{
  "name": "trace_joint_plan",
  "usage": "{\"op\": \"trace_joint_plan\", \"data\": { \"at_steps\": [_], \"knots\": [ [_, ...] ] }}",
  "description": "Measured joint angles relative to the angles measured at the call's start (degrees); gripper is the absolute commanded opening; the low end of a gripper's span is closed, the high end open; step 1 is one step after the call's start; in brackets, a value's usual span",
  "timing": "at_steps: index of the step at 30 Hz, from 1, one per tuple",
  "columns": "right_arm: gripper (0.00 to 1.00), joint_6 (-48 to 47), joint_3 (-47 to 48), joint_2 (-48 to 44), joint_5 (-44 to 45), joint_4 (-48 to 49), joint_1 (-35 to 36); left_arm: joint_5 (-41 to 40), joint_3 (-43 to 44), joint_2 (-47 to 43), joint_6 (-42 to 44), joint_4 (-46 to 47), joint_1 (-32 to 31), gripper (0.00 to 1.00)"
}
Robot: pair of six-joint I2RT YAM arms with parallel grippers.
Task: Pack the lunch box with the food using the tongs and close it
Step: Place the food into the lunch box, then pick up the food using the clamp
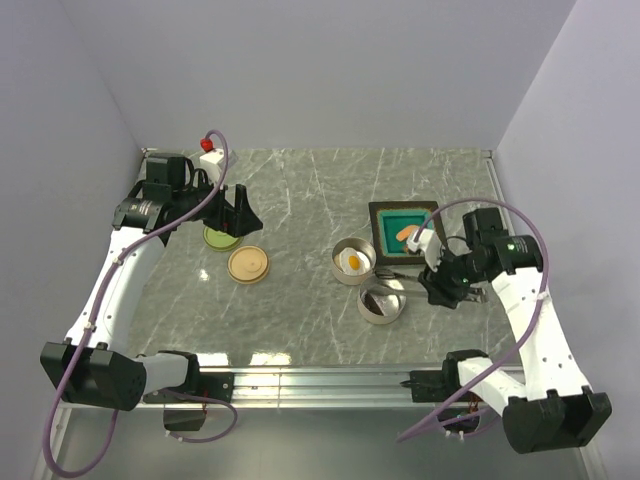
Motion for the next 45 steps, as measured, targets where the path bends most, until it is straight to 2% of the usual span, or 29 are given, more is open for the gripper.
{"op": "trace_joint_plan", "data": {
  "at_steps": [8,21,37,45],
  "knots": [
    [0.52,-1.75,9.84,10.54,2.03,3.15,-7.58,0.0,0.0,0.0,0.11,-0.07,0.0,0.99],
    [0.53,-10.93,14.05,24.41,9.75,8.13,-17.42,0.0,0.0,0.13,0.2,-0.04,0.0,0.99],
    [0.55,-13.73,18.97,34.84,11.89,9.99,-18.05,0.0,0.0,2.29,0.17,-0.04,0.0,0.99],
    [0.54,-13.94,19.26,36.54,12.09,9.6,-17.53,0.0,0.0,3.23,0.17,-0.04,0.0,0.99]
  ]
}}
